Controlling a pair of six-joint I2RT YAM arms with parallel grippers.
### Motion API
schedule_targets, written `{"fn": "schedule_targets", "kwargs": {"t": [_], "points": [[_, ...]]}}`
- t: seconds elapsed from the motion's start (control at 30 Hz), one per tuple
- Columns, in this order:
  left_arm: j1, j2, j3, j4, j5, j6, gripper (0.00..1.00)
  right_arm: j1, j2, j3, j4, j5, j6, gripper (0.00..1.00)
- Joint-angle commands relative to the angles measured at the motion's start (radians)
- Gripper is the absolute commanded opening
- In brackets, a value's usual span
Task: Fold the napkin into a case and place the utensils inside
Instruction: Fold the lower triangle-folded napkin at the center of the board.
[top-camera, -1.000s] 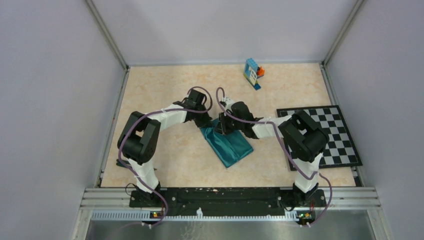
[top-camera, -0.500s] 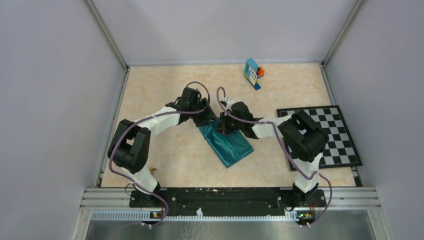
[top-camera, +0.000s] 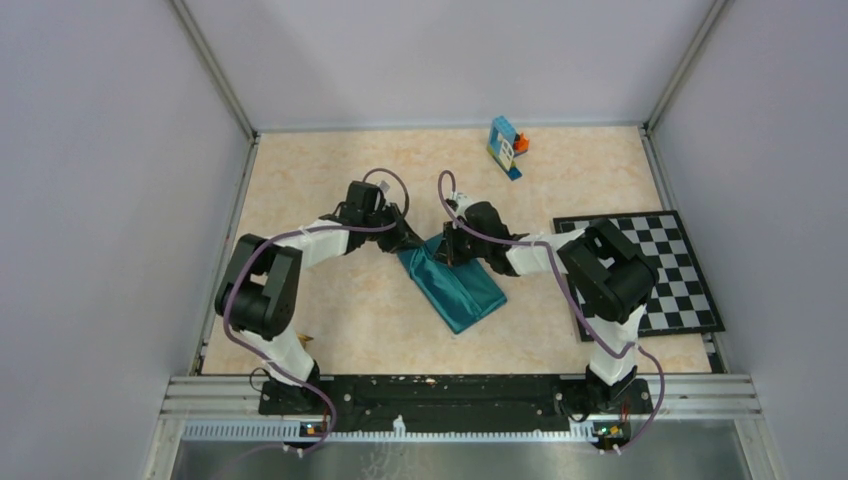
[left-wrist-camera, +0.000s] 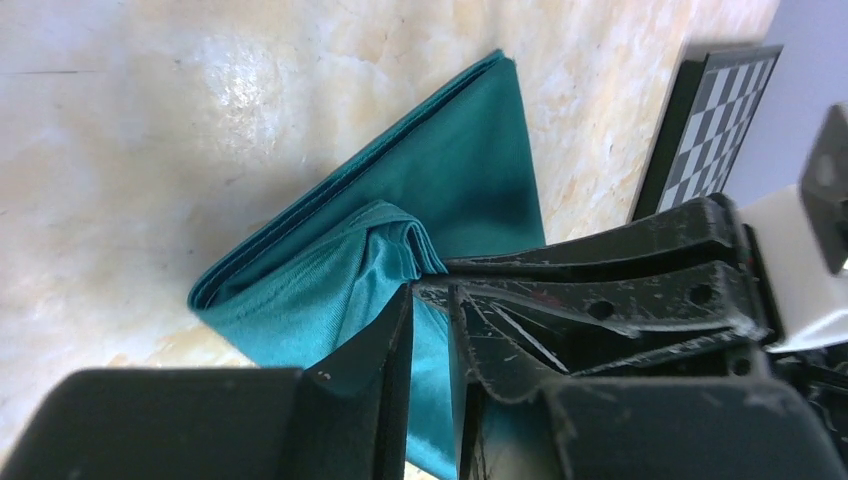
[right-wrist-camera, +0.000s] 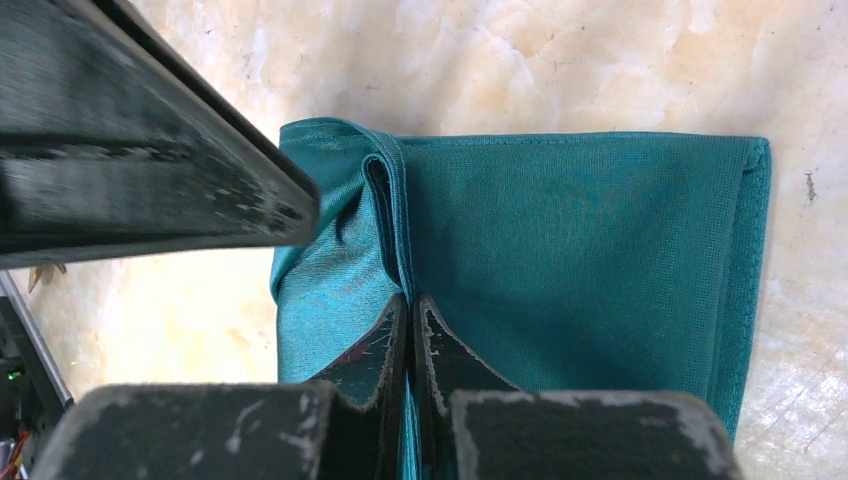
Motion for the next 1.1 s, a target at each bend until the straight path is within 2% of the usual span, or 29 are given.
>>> {"fn": "schedule_targets", "kwargs": {"t": [0.0,0.47,0.73,0.87,1.07], "points": [[0.000,0.062,0.016,0.129,0.114,0.027,0.23,-0.011,-0.009,0.012,0.022,-0.005,0.010,0.00],[0.001,0.101,0.014,0.134,0.111,0.050,0.23,-0.011,-0.016,-0.010,0.040,-0.038,0.034,0.00],[0.013,0.049,-0.021,0.129,0.114,0.061,0.28,-0.011,-0.014,-0.048,0.084,-0.057,0.076,0.00],[0.024,0.068,-0.026,0.144,0.124,0.058,0.25,-0.011,-0.011,-0.042,0.059,-0.002,0.065,0.00],[0.025,0.104,-0.023,0.197,0.164,0.045,0.22,-0.011,0.009,-0.015,0.050,-0.014,0.049,0.00]]}}
